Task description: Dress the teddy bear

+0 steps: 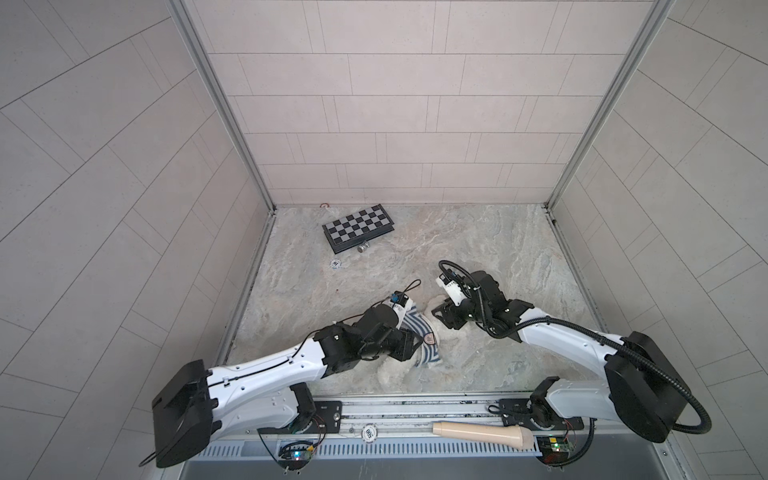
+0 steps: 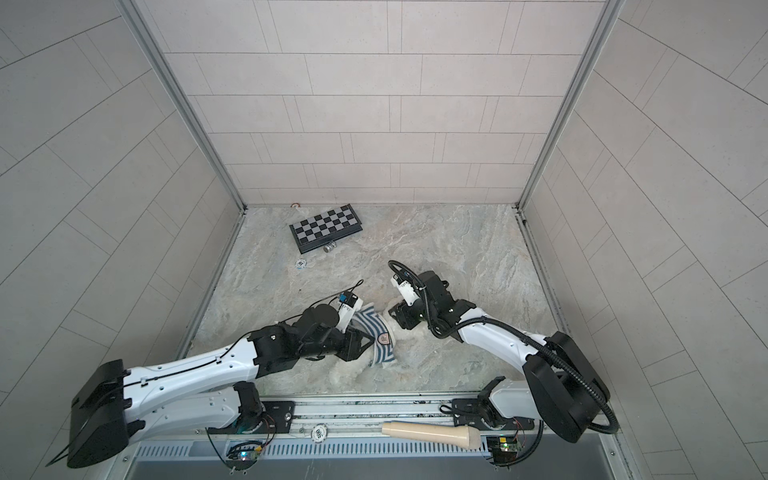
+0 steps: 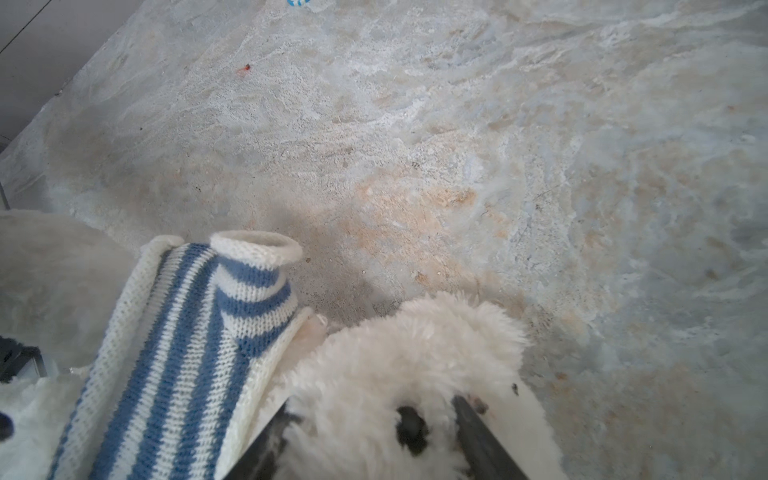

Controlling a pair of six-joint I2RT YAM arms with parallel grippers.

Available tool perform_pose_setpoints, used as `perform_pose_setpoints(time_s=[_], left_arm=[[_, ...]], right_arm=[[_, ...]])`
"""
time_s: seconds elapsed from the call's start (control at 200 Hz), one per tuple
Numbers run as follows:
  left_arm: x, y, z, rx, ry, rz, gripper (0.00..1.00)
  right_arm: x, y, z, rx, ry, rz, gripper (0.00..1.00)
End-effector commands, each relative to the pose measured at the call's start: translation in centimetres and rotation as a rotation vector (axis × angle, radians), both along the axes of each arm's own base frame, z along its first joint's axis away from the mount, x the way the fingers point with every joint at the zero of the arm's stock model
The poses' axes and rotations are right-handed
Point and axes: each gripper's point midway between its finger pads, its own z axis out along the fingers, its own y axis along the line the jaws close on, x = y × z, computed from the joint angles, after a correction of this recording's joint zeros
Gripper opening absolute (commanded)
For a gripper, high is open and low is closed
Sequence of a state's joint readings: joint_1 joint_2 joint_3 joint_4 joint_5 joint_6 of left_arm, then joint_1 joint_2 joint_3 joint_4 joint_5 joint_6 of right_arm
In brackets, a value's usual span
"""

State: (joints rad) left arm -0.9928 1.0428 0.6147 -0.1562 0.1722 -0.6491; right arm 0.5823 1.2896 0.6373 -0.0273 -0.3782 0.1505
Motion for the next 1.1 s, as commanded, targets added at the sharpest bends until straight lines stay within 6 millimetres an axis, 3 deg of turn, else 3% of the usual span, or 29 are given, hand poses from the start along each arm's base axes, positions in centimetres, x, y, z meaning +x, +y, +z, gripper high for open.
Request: perform_pose_setpoints(time_s=[0.0,0.32,0.611,0.731,0.761,0.956,1.096], left_arm=[[0.8,1.7,1.6,0.012,-0.028,0.012,0.50],[2.9,5.2,3.4,-0.048,-0.031,0.094,0.51],[5.0,7.6,5.4,-0.200,-0.001,0.156,0.58],[5.1,7.8,5.3,-0.194,-0.003,0.158,0.60],[5.1,7.7,5.3,-0.197,-0.002,0.157,0.60],[5.0,7.5,4.6,-0.210,0.005,0.152,0.62],[5.0,6.9,5.7,-0.264,-0.023,0.121,0.65]], right_arm=[[0.4,0.5,1.8,-0.011,-0.071,0.049,0.55],[0.7,1.6,2.3,-0.050,-0.143,0.150,0.38],[-0.5,3.9,6.6,0.023,-0.429,0.337,0.17],[-1.0,4.5,8.8,0.070,-0.540,0.380,0.12],[-1.6,4.3,8.2,0.075,-0.545,0.392,0.11],[-3.2,4.3,10.5,0.136,-0.701,0.420,0.09],[-4.4,4.2,11.7,0.158,-0.782,0.448,0.07]])
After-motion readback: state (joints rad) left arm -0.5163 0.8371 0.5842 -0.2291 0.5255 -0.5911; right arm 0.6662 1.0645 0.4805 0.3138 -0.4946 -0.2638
